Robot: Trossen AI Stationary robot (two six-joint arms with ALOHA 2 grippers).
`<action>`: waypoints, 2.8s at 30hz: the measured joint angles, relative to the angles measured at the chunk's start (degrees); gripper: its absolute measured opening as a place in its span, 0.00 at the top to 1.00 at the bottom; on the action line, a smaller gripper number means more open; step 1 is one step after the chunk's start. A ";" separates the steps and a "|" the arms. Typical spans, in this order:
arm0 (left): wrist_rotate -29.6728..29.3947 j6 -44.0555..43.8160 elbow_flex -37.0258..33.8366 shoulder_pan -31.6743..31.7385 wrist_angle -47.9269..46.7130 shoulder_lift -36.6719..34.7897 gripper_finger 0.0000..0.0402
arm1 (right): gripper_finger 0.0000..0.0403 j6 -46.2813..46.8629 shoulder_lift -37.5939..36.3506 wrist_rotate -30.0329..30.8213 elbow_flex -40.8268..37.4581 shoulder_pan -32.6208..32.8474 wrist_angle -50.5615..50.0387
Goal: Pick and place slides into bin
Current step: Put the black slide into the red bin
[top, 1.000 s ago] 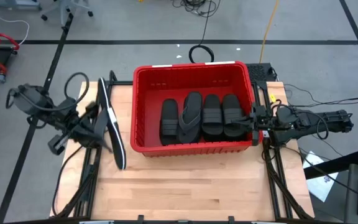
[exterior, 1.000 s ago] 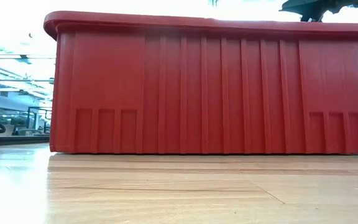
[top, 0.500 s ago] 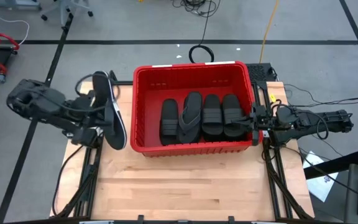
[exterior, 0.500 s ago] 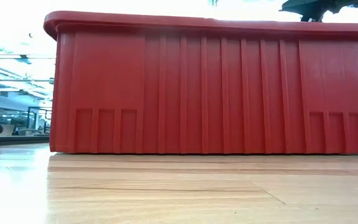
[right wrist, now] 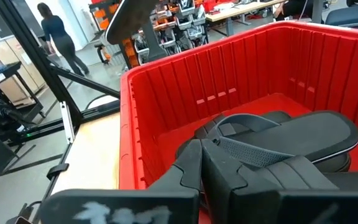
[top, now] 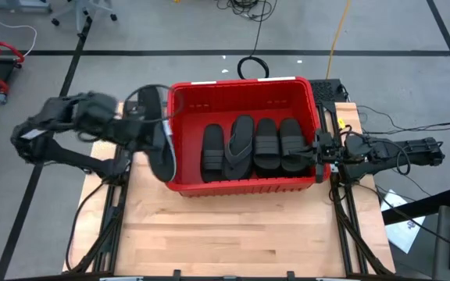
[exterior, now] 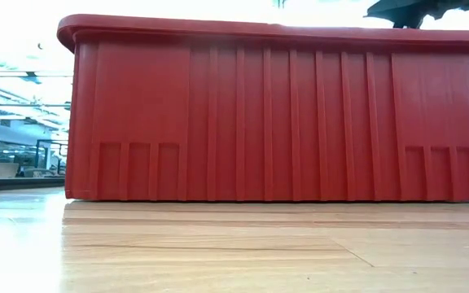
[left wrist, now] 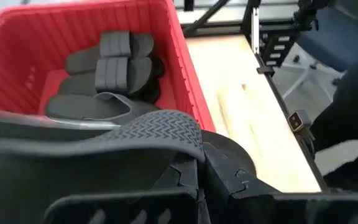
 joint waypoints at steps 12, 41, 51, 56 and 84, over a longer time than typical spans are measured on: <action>25.46 18.85 -0.04 22.64 5.55 14.64 1.00 | 1.00 1.00 2.82 0.04 0.00 0.01 0.13; 34.50 8.34 -18.03 28.80 27.92 30.55 1.00 | 1.00 0.93 2.88 -0.09 0.00 0.01 3.17; 29.24 5.98 -23.14 26.42 32.44 30.51 1.00 | 1.00 0.91 2.88 -0.05 0.00 -0.01 3.17; 26.99 3.76 -23.28 26.28 34.83 31.40 1.00 | 1.00 0.91 2.88 -0.03 0.00 -0.01 3.15; 23.34 -3.11 -23.23 20.44 39.50 41.28 0.93 | 1.00 0.67 2.90 -0.20 0.00 0.01 3.06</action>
